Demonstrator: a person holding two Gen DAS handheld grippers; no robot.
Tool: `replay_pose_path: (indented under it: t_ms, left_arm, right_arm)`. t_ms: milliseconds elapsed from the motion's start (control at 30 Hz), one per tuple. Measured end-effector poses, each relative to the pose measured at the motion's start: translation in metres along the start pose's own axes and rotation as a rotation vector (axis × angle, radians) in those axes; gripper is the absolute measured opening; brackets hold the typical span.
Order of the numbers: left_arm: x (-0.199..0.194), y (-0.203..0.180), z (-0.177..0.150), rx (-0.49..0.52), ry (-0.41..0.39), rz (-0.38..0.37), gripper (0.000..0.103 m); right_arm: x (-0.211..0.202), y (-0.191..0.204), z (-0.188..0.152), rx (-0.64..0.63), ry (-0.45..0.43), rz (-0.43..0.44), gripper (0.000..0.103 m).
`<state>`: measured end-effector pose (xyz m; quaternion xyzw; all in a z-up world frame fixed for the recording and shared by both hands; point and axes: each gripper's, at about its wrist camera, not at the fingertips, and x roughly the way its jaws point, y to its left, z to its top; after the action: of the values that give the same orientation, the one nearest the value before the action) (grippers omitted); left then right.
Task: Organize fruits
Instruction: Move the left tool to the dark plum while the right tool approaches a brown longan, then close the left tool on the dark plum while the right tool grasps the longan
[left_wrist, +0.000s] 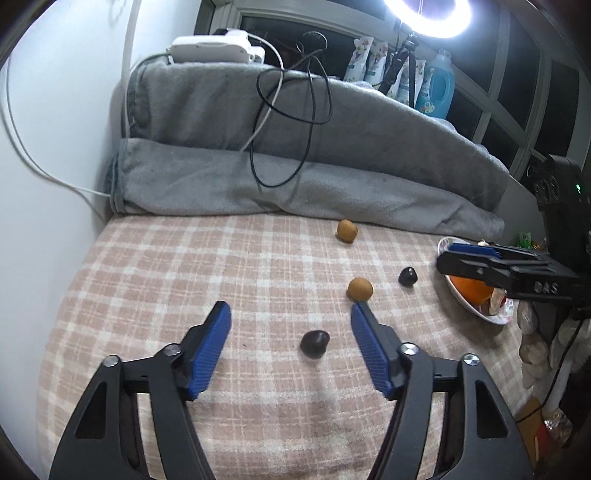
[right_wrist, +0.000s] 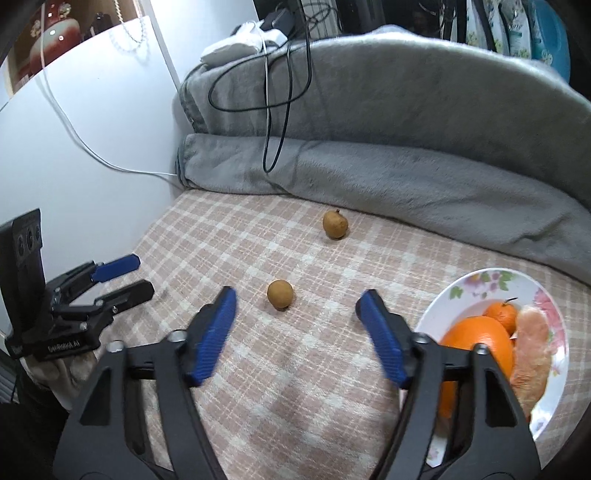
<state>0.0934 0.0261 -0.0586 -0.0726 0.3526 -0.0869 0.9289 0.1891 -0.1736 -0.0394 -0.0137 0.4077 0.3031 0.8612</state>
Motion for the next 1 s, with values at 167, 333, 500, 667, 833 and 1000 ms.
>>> replay_pose_path:
  t_ms: [167,333,500,667,833,1000]
  left_arm:
    - [0.011,-0.004,-0.009,-0.008,0.044,-0.042,0.053]
    - [0.025,-0.007,-0.014,-0.015,0.081,-0.073,0.043]
    - [0.035,-0.007,-0.016,-0.018,0.106,-0.076,0.038]
    - [0.044,-0.008,-0.018,-0.013,0.126,-0.073,0.036]
    - [0.049,-0.010,-0.019,-0.004,0.133,-0.066,0.032]
    - [0.055,-0.010,-0.020,0.004,0.141,-0.057,0.031]
  right_arm:
    - [0.019,0.008,0.001,-0.006,0.037,0.013,0.054]
    - [0.038,0.012,0.000,-0.008,0.070,0.013,0.049]
    - [0.054,0.013,0.001,-0.009,0.095,0.001,0.046]
    - [0.068,0.014,0.001,-0.017,0.122,-0.010,0.045]
    - [0.078,0.014,0.002,-0.028,0.140,-0.020,0.044]
    - [0.085,0.018,0.002,-0.044,0.152,-0.022,0.040]
